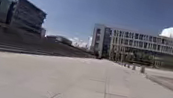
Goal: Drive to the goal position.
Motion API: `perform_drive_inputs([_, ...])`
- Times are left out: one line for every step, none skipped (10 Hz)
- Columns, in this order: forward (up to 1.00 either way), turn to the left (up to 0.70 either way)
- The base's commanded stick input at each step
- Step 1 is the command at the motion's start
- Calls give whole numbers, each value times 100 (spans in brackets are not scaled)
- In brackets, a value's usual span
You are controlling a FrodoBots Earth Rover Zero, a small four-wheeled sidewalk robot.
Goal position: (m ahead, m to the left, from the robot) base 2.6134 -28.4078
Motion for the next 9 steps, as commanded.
perform_drive_inputs([100, -27])
perform_drive_inputs([100, -27])
perform_drive_inputs([100, -27])
perform_drive_inputs([100, -27])
perform_drive_inputs([100, -27])
perform_drive_inputs([100, -27])
perform_drive_inputs([100, -27])
perform_drive_inputs([100, -27])
perform_drive_inputs([100, -27])
